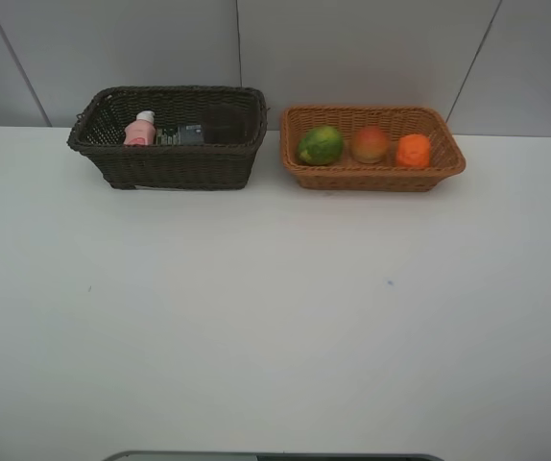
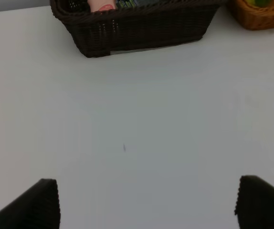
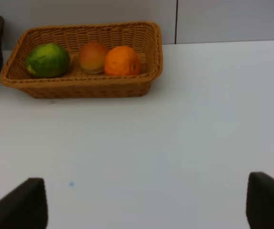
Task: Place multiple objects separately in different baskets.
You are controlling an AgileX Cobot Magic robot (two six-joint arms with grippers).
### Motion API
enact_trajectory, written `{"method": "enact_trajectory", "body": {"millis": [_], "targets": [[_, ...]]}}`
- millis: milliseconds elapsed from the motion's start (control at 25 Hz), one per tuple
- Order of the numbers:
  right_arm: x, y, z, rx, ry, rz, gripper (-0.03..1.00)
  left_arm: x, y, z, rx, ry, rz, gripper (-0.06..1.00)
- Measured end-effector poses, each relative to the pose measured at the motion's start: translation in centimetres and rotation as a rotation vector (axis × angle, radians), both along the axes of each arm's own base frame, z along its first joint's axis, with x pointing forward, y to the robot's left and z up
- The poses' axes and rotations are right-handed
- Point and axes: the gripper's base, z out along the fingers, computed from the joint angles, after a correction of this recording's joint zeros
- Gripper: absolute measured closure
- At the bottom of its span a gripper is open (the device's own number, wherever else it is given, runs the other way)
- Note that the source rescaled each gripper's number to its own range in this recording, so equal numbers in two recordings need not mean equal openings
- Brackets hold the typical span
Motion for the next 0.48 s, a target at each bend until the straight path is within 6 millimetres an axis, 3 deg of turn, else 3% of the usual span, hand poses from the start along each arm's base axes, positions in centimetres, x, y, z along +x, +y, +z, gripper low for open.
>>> {"method": "enact_trajectory", "body": {"millis": [480], "targets": [[-0.01, -0.04, 0.0, 0.0, 0.0, 0.043, 0.19, 0.0, 0.0, 0.0, 0.0, 0.0, 0.0, -0.01]]}}
